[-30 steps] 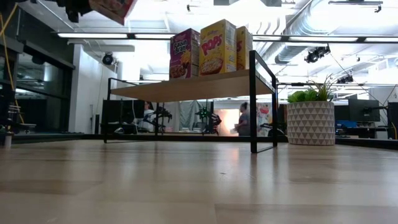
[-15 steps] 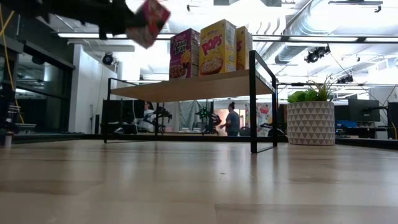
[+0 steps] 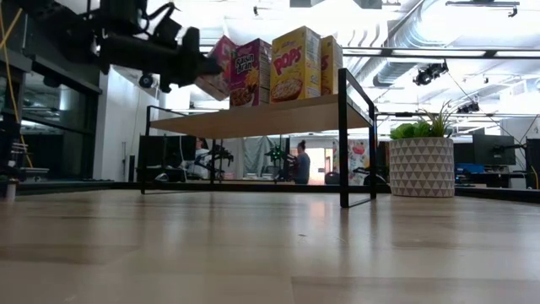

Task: Stack cereal on shelf
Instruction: Put the bottom right red cereal box on the shelf

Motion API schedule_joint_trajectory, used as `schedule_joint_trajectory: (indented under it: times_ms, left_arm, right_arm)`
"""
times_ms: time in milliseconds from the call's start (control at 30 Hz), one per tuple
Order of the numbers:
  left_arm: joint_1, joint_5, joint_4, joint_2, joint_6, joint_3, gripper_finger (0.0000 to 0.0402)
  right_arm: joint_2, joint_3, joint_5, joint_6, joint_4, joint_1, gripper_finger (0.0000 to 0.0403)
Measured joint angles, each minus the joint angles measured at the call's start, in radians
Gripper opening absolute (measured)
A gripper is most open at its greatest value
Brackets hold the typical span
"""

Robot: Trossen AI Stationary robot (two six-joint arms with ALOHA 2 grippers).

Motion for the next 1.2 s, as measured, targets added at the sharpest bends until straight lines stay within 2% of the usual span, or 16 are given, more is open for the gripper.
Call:
schedule_joint_trajectory:
  times_ms: [100, 333, 533, 667, 1200]
  left_arm:
    - [0.000, -0.049, 0.034, 0.047, 0.001, 0.001, 0.0163]
    - [-0.024, -0.079, 0.036, 0.119, 0.021, 0.000, 0.0158]
    - [-0.083, -0.220, 0.036, 0.136, 0.079, 0.000, 0.0160]
    - [-0.116, -0.271, 0.031, 0.139, 0.088, 0.000, 0.0160]
    - [-0.132, -0.303, -0.024, 0.139, 0.074, 0.001, 0.0191]
  right_arm:
    - [0.000, 0.000, 0.000, 0.017, 0.000, 0.000, 0.0267]
    - [0.000, 0.000, 0.000, 0.023, 0.000, 0.005, 0.0267]
    - [0.000, 0.000, 0.000, 0.027, 0.000, 0.005, 0.0267]
    - [0.000, 0.000, 0.000, 0.028, 0.001, 0.005, 0.0267]
    - [0.000, 0.000, 0.000, 0.028, 0.013, 0.005, 0.0267]
